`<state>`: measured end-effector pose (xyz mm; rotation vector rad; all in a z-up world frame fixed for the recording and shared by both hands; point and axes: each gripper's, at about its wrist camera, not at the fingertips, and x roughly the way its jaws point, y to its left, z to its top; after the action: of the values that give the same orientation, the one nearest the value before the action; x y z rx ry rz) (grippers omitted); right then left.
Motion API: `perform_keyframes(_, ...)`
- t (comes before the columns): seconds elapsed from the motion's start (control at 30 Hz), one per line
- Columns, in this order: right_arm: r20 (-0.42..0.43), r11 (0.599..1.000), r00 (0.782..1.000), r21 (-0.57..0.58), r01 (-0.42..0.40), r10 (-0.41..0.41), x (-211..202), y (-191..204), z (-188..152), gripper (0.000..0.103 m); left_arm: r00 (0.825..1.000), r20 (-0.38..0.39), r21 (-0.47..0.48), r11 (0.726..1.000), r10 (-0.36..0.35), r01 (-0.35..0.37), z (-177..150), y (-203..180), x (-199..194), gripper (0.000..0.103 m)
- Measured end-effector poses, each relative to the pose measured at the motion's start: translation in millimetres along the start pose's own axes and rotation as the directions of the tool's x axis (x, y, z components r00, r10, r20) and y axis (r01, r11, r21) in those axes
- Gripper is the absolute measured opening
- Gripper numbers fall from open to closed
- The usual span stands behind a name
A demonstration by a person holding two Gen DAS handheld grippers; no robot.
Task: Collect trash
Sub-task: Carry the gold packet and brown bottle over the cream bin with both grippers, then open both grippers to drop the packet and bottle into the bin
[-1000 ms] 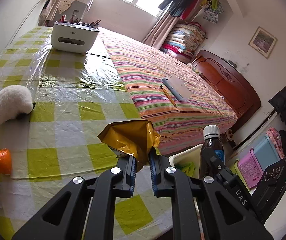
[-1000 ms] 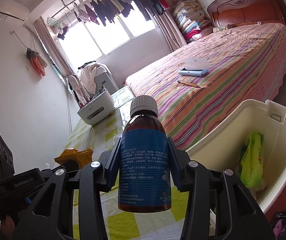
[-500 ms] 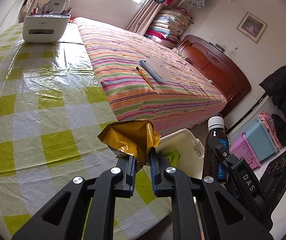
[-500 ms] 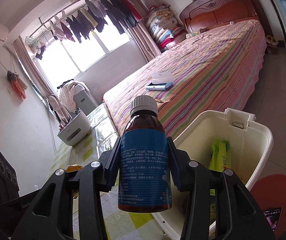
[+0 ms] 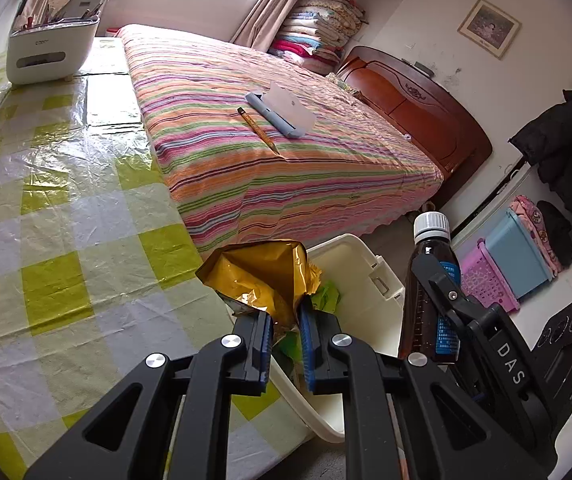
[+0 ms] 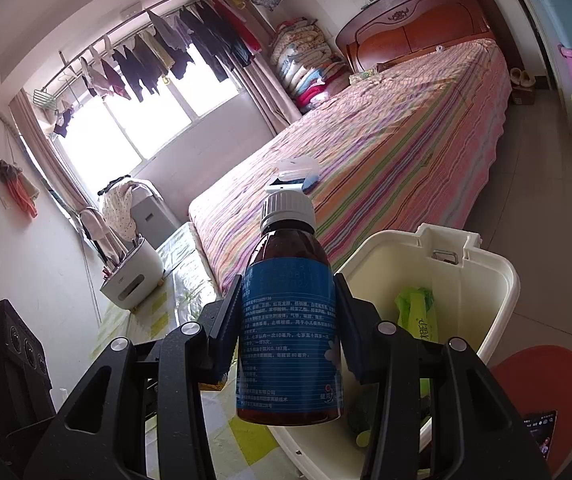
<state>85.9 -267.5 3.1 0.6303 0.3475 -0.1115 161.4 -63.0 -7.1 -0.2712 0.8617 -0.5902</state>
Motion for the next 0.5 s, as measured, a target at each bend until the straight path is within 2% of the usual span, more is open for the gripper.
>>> perform_keyframes(0.17, 0.01, 1.0, 1.0, 0.016, 0.022, -0.022, 0.0, -2.2, 1.1, 0.046, 1.0, -0.009, -0.002, 1.0, -0.008, 0.008, 1.3, 0.5, 2.8, 0.012)
perform_keyframes(0.23, 0.014, 1.0, 0.999, 0.01, 0.03, -0.03, 0.0, -0.8, 0.2, 0.052, 1.0, -0.011, 0.0, 1.0, -0.009, 0.009, 0.8, 0.2, 3.1, 0.012)
perform_keyframes(0.27, 0.024, 0.999, 0.999, 0.011, 0.033, -0.033, -1.1, -1.0, 0.4, 0.06, 1.0, -0.014, 0.0, 1.0, -0.01, 0.01, 0.7, 0.2, 3.5, 0.012)
perform_keyframes(0.33, 0.041, 0.999, 0.999, 0.011, 0.034, -0.035, -3.7, -0.8, 0.2, 0.068, 1.0, -0.016, -0.002, 1.0, -0.014, 0.014, 0.3, 0.0, 4.3, 0.012)
perform_keyframes(0.5, 0.071, 0.999, 0.997, 0.028, 0.021, -0.023, -8.4, -4.7, 0.2, 0.068, 0.999, -0.021, -0.006, 1.0, -0.026, 0.026, 0.4, -1.2, 6.4, 0.012)
